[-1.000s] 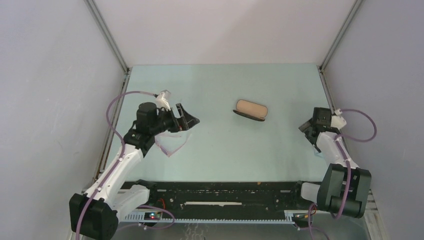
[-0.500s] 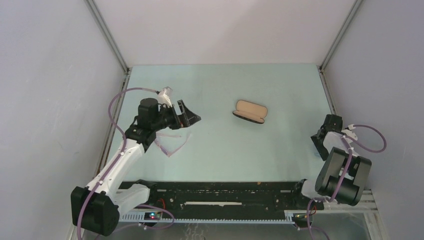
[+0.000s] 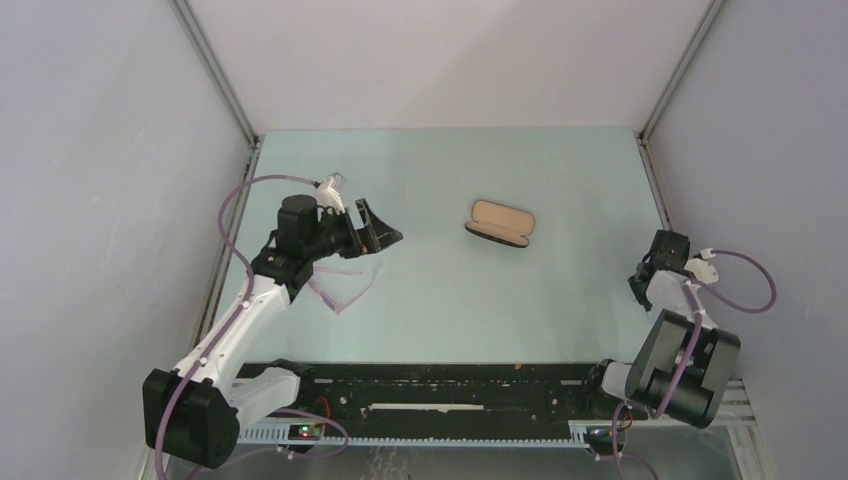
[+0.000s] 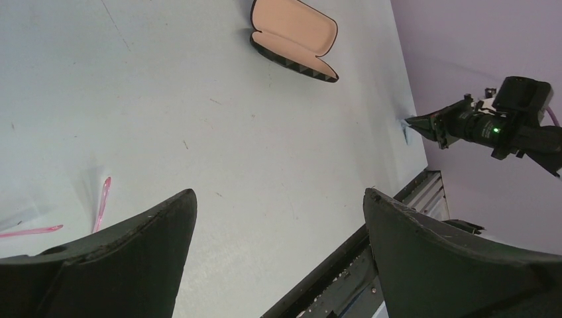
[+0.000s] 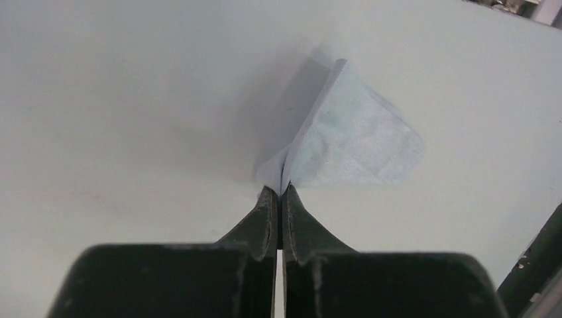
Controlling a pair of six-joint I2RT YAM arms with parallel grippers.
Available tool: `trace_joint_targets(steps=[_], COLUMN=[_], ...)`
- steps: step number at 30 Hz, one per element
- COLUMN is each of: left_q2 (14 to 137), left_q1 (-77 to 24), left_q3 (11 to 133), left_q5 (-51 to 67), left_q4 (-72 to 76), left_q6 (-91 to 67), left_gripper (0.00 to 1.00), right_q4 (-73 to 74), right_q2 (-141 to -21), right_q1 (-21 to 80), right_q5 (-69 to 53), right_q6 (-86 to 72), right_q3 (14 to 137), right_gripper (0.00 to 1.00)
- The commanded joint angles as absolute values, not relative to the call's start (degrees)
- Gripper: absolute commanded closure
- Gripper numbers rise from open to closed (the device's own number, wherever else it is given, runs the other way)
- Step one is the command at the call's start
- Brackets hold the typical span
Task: Organize the sunglasses
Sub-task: Pick up the glasses cleaning cloth from the center of the board, then place the glasses cleaning cloth at the center of the board.
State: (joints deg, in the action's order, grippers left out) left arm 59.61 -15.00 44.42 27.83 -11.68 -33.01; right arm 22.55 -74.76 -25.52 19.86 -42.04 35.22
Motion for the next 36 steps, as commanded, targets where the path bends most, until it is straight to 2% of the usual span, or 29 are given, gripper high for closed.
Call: trace_joint_targets(steps=[1, 4, 7, 11, 15, 20, 26, 27, 29, 33, 34, 36], left_q2=[59.87, 59.9, 59.49, 58.59, 58.67, 57.16, 55.09, 55.07, 55.69, 55.88, 55.8, 56.08], left_q1=[-14.77, -14.77, -14.51, -13.65, -12.41, -10.3, -9.89, -9.85, -9.84, -9.92, -9.93, -10.28], left_q3=[46.73, 47.16, 47.51, 48.22, 50.64, 51.36, 49.73, 49.32, 49.15, 46.88, 46.17, 44.99], left_q5=[29.49, 29.17, 29.08, 25.8, 21.82, 14.94, 13.1, 13.41, 14.94, 17.73, 18.37, 18.75], left_q4=[-9.64, -9.67, -8.39, -9.63, -14.46, -18.17, -20.53, -21.06, -23.14, -24.05, -23.78, -23.67], left_q6=[-32.87, -32.85, -35.51, -37.39, -37.09, -37.53, -37.85, -37.13, -35.46, -34.04, -33.58, -32.86], left_gripper=[0.0, 0.0, 0.0, 0.0, 0.0, 0.0, 0.0, 0.0, 0.0, 0.0, 0.0, 0.0], right_q4=[21.95, 20.5, 19.06, 16.09, 7.28, 5.42, -2.41, -2.84, -2.32, 2.45, 4.28, 5.43], right_q2=[-67.35, -61.57, -55.37, -49.66, -49.05, -62.63, -78.83, -81.26, -85.89, -86.31, -85.38, -83.11], right_q1=[-23.95, -19.47, -10.66, 9.34, 29.06, 47.76, 57.14, 57.28, 57.3, 57.03, 56.4, 54.0], right_q5=[15.87, 8.8, 4.11, 4.87, 3.51, 6.15, 4.08, 2.84, 1.24, 3.79, 5.09, 4.92], right_q6=[-39.5, -36.0, -34.07, -34.24, -31.4, -25.56, -24.21, -24.65, -24.92, -22.18, -20.94, -19.68], right_q3=[35.42, 35.42, 35.42, 35.33, 35.63, 44.66, 48.95, 49.47, 50.67, 51.46, 51.45, 50.89], right_gripper=[1.0, 1.0, 1.0, 1.0, 0.99, 0.96, 0.91, 0.85, 0.62, 0.24, 0.2, 0.19])
